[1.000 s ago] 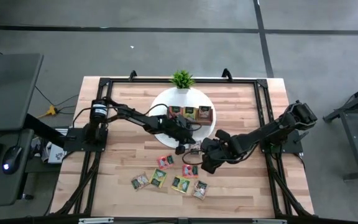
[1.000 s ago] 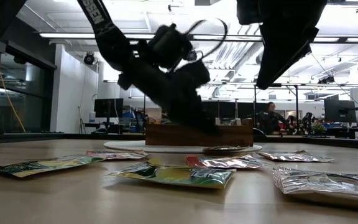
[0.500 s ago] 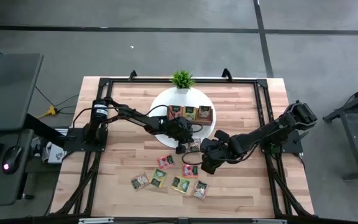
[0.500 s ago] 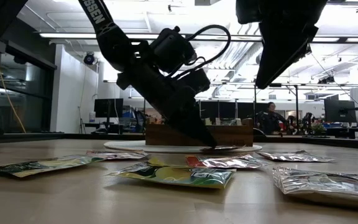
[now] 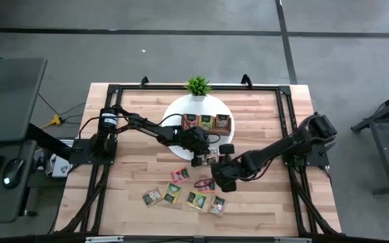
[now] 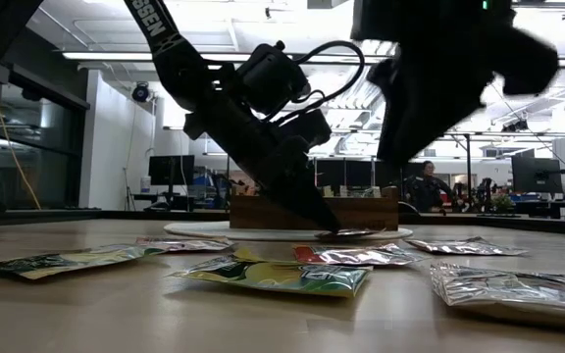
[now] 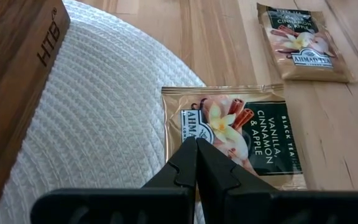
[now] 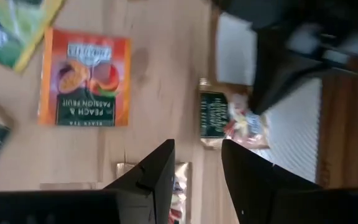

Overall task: Pick & Place Tea
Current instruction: Put the brown tea bag into the right section of the wooden organizer

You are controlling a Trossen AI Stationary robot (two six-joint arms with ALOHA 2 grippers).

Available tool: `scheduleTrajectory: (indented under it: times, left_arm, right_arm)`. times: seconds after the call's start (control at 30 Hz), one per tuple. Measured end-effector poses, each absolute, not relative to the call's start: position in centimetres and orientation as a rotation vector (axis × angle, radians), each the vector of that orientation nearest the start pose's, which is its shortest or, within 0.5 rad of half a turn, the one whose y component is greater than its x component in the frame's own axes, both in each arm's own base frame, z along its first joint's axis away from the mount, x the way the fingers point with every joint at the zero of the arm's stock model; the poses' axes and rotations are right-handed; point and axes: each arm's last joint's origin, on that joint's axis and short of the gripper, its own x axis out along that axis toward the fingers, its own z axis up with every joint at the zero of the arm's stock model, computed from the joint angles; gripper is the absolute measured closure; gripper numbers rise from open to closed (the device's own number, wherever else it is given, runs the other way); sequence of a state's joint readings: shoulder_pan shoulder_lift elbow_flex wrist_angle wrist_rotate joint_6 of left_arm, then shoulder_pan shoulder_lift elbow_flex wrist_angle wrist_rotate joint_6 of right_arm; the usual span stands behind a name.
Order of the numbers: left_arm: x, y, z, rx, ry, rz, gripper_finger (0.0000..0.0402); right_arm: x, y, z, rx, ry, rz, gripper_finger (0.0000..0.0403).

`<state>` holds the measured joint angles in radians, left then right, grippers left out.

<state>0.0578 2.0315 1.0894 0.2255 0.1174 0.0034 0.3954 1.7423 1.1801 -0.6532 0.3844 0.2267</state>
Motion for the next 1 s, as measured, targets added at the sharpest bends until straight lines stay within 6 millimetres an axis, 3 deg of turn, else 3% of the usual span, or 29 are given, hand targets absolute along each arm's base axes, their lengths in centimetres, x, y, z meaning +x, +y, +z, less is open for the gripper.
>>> scheduleTrajectory:
  times: [0.2, 0.5, 1.0]
  left_arm:
    - [40.2, 2.0, 11.3, -0.069, 0.719, -0.057, 0.0402]
    - [40.1, 2.0, 11.2, -0.082, 0.724, -0.077, 0.0402]
    - [40.1, 1.9, 11.2, -0.111, 0.730, -0.090, 0.0401]
  right_arm:
    - [32.6, 12.3, 16.0, -0.360, 1.171, -0.131, 0.0274]
    - [33.6, 12.1, 12.9, -0.387, 1.178, -0.244, 0.0274]
    - [34.2, 11.2, 11.9, -0.399, 1.158, -0.349, 0.0274]
